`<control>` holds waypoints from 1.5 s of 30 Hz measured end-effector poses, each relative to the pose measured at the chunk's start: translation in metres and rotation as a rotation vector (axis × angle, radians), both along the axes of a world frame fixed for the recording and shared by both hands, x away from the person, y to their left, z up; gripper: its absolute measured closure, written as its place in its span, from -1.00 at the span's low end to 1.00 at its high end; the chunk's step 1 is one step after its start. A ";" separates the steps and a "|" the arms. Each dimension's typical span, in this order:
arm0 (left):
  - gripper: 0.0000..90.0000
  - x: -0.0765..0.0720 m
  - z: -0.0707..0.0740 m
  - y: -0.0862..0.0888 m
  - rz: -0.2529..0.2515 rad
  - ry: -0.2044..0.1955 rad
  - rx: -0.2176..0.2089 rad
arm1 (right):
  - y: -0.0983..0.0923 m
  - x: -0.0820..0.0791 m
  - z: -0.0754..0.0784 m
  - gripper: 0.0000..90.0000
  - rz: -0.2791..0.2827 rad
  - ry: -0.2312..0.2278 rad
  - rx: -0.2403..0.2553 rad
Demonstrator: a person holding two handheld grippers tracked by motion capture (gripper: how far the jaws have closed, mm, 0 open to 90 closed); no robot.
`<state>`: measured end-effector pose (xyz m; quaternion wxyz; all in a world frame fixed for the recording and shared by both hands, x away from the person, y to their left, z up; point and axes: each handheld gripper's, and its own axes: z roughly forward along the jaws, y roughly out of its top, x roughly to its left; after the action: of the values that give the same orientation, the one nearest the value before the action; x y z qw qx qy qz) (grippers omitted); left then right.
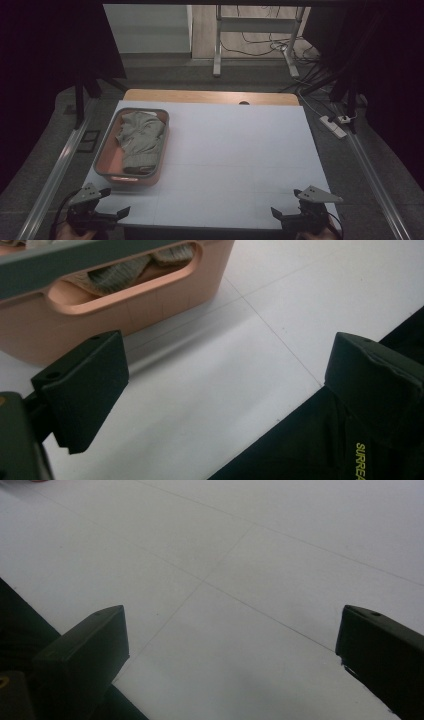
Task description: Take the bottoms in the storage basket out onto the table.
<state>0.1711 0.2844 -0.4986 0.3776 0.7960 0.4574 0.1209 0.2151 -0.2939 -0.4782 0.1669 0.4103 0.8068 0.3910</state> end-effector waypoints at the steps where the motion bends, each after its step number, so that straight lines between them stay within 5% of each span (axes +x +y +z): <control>1: -0.91 0.000 0.000 0.000 -0.003 0.001 0.005 | -0.001 0.001 0.000 -0.98 0.002 0.005 0.004; 11: -0.90 0.002 -0.001 0.000 -0.001 0.022 0.001 | 0.002 0.002 -0.001 -0.98 0.021 0.023 -0.015; 30: -0.96 0.003 0.002 -0.006 0.001 0.044 0.074 | 0.005 0.002 -0.002 -0.97 0.070 0.039 -0.031; 32: -0.96 0.002 0.003 -0.005 0.003 0.038 0.066 | 0.005 0.002 -0.002 -0.97 0.067 0.038 -0.031; 34: -0.96 0.003 0.006 -0.001 -0.001 0.038 0.002 | 0.005 0.002 -0.002 -0.97 0.073 0.042 -0.036; 37: -0.97 0.004 0.008 0.002 -0.007 0.054 -0.036 | 0.006 0.003 -0.002 -0.97 0.076 0.044 -0.037; 45: -0.97 0.005 0.008 -0.001 -0.004 0.061 -0.010 | 0.006 0.002 -0.002 -0.97 0.076 0.044 -0.036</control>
<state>0.1765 0.2833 -0.4907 0.3678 0.7981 0.4680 0.0935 0.2174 -0.2882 -0.4804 0.1415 0.3845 0.8323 0.3734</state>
